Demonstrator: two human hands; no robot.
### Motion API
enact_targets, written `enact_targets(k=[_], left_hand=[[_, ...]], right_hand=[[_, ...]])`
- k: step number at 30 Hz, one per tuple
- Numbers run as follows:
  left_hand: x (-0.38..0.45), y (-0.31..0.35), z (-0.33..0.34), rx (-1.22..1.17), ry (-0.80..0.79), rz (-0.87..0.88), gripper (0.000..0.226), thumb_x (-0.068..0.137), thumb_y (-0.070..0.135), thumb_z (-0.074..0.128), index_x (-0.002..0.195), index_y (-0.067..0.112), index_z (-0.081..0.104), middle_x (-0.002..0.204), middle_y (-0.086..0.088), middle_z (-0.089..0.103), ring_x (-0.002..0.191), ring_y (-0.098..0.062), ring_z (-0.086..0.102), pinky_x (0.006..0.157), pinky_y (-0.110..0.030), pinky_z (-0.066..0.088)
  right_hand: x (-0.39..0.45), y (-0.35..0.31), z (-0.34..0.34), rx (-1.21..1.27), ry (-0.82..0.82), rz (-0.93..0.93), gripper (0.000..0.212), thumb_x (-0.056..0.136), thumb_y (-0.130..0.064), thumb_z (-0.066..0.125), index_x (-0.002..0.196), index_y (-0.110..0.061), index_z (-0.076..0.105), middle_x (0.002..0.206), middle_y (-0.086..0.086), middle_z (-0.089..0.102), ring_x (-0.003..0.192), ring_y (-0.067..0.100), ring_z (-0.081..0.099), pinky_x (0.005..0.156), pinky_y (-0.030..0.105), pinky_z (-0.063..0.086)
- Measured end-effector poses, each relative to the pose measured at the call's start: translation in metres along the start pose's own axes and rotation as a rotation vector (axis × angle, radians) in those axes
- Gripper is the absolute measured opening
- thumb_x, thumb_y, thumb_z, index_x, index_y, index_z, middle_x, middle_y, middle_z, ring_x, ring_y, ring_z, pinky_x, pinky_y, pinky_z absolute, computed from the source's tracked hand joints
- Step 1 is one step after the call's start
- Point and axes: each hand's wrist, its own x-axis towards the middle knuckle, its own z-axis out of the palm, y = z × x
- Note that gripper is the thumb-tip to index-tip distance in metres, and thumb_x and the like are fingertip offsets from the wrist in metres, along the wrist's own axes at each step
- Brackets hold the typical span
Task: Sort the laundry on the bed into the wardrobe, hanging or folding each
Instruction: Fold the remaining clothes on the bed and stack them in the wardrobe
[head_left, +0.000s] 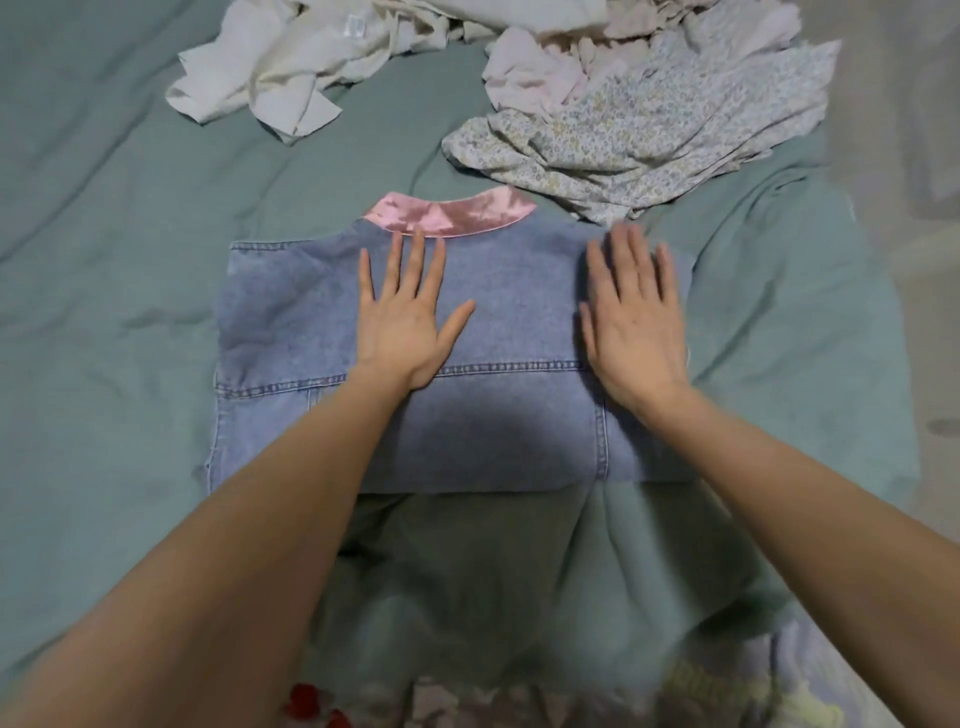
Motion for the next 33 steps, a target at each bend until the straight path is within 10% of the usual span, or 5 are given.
enact_targets(k=[12,18,25,30,33], left_hand=[[-0.045,-0.100,-0.034,0.077,0.185,-0.143,0.063,0.101,0.044,0.032,0.152,0.010,0.019,0.160,-0.013,0.014,0.148,-0.032,0.007,0.117,-0.052,-0.003],[-0.039,-0.127,-0.038,-0.572,0.269,-0.777,0.058,0.093,0.056,0.047,0.125,0.008,0.054,0.126,-0.016,0.057,0.117,-0.034,0.053,0.093,-0.042,0.040],[-0.043,-0.149,-0.049,-0.677,0.379,-0.500,0.038,0.088,0.048,0.061,0.097,0.011,0.060,0.103,-0.007,0.064,0.101,-0.028,0.054,0.085,-0.038,0.039],[-0.082,-0.135,-0.016,-0.985,0.099,-0.890,0.060,0.090,0.058,0.052,0.121,0.007,0.048,0.125,-0.014,0.055,0.116,-0.032,0.052,0.097,-0.039,0.040],[-0.106,-0.133,-0.007,-1.084,0.009,-0.936,0.050,0.093,0.057,0.047,0.086,0.008,0.054,0.095,-0.020,0.062,0.096,-0.035,0.058,0.078,-0.036,0.041]], right_hand=[[-0.013,-0.185,0.019,0.272,-0.225,-0.011,0.060,0.100,-0.044,0.024,0.153,-0.017,0.017,0.160,0.012,0.007,0.148,0.027,0.002,0.120,0.044,-0.004],[-0.014,-0.204,0.026,0.228,-0.226,0.116,0.061,0.099,-0.048,0.018,0.154,-0.022,0.013,0.161,0.008,0.001,0.148,0.024,-0.004,0.120,0.042,-0.006],[-0.013,-0.226,0.031,0.199,-0.206,0.221,0.068,0.096,-0.059,0.014,0.154,-0.025,0.003,0.161,0.007,-0.003,0.148,0.027,-0.007,0.119,0.046,-0.006],[-0.013,-0.225,0.031,0.174,-0.234,0.214,0.072,0.093,-0.060,0.007,0.154,-0.023,0.004,0.161,0.008,-0.004,0.148,0.026,-0.008,0.119,0.043,-0.007],[-0.021,-0.223,0.021,0.351,-0.130,0.209,0.065,0.098,-0.050,0.022,0.154,-0.017,0.014,0.161,0.009,0.005,0.148,0.023,0.000,0.120,0.035,-0.002]])
